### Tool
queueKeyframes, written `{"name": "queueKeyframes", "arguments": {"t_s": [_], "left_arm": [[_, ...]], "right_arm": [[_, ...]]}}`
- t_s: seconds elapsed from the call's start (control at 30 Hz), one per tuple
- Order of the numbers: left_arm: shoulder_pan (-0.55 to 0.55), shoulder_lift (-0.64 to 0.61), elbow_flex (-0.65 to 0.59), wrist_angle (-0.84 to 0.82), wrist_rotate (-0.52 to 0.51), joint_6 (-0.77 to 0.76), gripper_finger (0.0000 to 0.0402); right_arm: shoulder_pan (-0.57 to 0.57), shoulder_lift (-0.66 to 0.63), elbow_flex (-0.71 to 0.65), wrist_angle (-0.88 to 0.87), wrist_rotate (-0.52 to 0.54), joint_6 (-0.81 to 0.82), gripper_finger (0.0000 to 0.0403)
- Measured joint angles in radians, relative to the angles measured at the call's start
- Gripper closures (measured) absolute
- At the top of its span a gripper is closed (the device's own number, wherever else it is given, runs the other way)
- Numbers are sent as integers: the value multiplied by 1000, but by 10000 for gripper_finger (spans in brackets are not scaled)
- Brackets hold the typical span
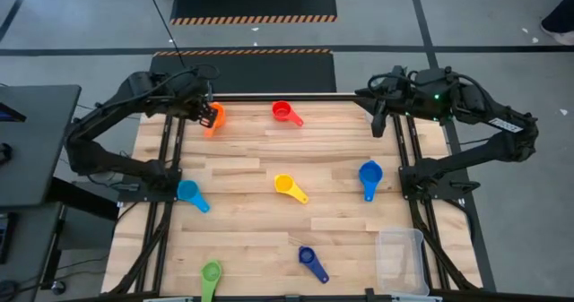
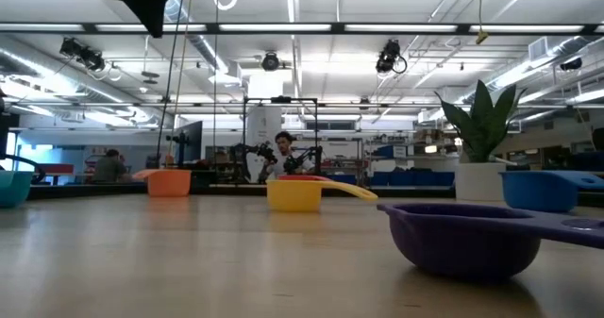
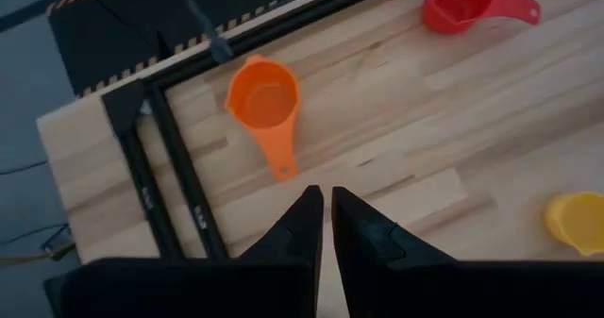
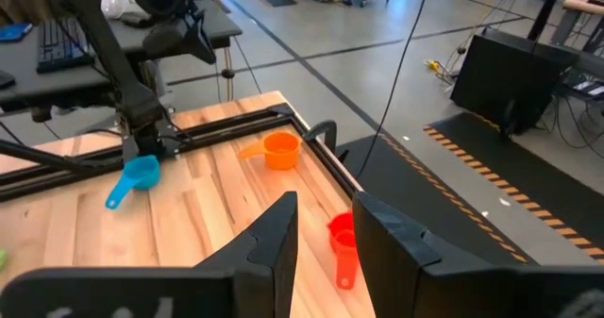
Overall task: Nest measuring cups in basket
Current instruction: Move the blue measuring cup to the center of the table
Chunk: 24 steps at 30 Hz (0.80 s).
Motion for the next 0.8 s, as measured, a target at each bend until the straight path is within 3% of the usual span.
{"name": "queueKeyframes", "arguments": {"t_s": [0.3, 0.5, 0.67, 0.8], "left_arm": [[-9, 48, -1, 32, 0, 3, 367], [-8, 53, -1, 36, 5, 123, 369], [7, 53, -1, 13, 22, 102, 396], [6, 54, -1, 15, 22, 171, 382]], "right_arm": [[-5, -6, 0, 0, 0, 0, 293], [-5, -6, 0, 2, 0, 0, 293], [-5, -6, 0, 2, 0, 0, 293], [-5, -6, 0, 3, 0, 0, 293]]}}
